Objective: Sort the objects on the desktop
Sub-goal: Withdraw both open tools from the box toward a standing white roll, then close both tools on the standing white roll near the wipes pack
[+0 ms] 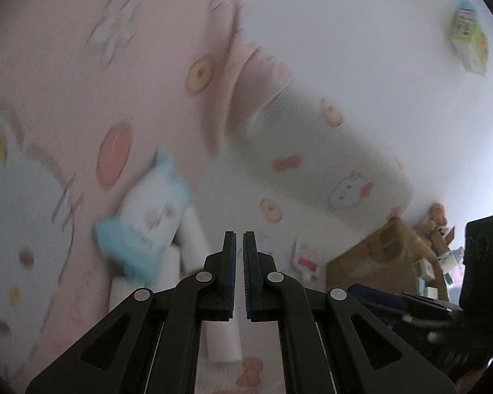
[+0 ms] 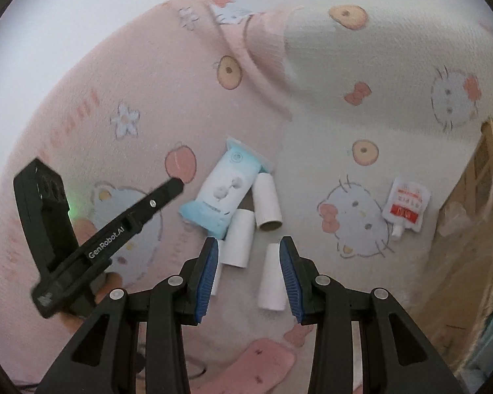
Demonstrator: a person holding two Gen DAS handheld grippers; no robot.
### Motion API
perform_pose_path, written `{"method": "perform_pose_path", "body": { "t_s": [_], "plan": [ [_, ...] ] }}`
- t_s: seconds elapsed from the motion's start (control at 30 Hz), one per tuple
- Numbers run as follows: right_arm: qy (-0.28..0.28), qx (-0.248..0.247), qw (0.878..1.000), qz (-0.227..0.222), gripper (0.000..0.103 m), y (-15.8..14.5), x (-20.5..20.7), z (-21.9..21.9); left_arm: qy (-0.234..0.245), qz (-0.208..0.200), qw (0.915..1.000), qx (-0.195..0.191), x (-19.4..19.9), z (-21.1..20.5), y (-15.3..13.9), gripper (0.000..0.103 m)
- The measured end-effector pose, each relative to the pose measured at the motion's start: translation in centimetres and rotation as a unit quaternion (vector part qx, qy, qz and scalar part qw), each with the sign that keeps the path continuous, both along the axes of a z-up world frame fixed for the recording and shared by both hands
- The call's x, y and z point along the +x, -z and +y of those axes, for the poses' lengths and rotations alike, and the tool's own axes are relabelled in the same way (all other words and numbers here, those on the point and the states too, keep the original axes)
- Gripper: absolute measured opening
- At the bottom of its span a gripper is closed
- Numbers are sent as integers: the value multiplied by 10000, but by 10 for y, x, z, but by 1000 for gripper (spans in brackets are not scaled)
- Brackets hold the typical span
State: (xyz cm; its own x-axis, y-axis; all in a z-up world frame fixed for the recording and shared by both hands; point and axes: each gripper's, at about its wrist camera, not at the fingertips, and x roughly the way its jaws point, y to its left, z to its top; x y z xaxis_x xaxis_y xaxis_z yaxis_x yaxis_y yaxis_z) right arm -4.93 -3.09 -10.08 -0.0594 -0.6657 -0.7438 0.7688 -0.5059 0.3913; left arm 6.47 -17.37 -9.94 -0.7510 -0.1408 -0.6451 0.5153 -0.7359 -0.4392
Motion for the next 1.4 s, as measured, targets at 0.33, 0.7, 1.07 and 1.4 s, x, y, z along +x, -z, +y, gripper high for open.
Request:
{"method": "perform_pose_path", "body": {
  "t_s": [0.33, 0.7, 1.07, 1.4],
  "plan": [
    [-513, 597, 9966, 240, 35, 41, 21, -26, -239, -49, 9995, 214, 15, 4, 50, 55],
    [-317, 365, 9972, -574, 35, 92, -3, -30, -114, -484, 9986, 165, 1, 10, 84, 55],
    [-329, 586, 9936, -902, 35, 131, -12, -30, 216, -924, 9924, 780, -4, 4, 109, 54],
    [-472, 717, 9926, -856, 35, 131, -9, -27, 500, -896, 9882, 1140, -9, 10, 107, 53]
  ]
}}
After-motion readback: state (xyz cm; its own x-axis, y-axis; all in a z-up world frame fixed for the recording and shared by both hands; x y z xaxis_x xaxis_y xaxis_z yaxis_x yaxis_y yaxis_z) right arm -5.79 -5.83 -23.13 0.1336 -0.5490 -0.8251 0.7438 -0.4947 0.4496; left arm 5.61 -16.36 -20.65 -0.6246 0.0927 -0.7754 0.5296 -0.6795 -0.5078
